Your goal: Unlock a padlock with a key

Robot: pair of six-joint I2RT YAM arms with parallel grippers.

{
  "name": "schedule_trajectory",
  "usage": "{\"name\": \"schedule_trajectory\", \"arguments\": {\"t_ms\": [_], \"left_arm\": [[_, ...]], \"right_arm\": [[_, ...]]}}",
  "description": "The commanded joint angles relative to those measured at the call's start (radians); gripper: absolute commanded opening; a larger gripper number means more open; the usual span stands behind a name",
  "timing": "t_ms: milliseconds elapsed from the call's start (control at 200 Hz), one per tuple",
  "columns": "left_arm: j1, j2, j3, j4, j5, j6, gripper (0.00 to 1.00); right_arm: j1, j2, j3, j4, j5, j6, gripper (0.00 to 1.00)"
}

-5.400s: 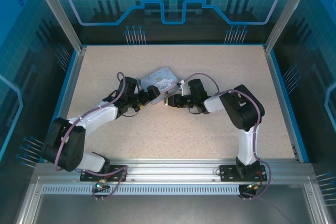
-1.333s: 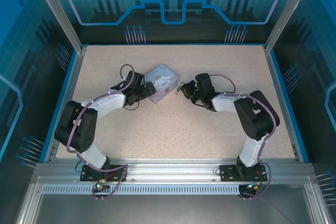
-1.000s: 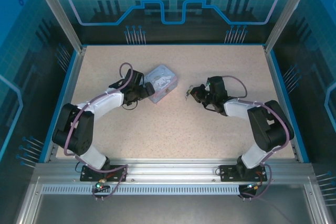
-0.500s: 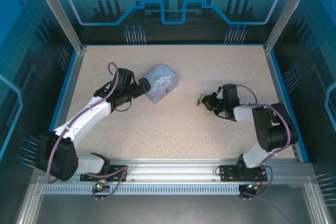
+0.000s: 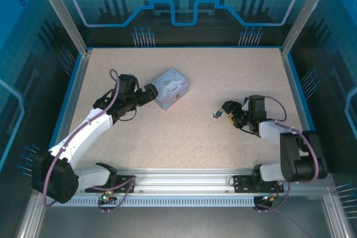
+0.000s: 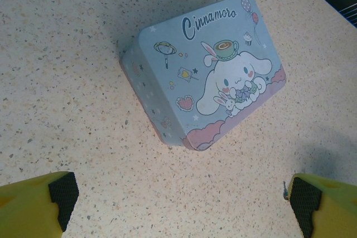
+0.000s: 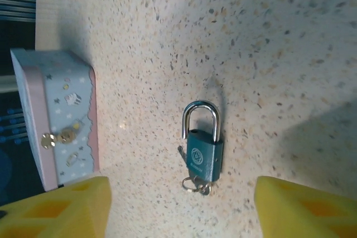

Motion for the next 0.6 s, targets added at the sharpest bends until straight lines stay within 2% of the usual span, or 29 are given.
{"name": "schedule_trajectory", "arguments": {"t_ms": [0, 360, 595], "left_arm": [[0.001, -0.018, 0.025, -0.027, 0.018, 0.003, 0.99], [0.001, -0.037, 0.038, -0.023, -0.009, 0.063, 0.99], [0.001, -0.088, 0.015, -0.013, -0.087, 0.147, 0.99]], "right_arm": [[-0.018, -0.104, -0.002, -0.175, 0.072, -0.043, 0.77], [-0.062, -0.291, 0.087, -0.411, 0.147, -0.178, 0.91], [-0.129, -0.347, 0.158, -0.532, 0.213, -0.265, 1.0]]}}
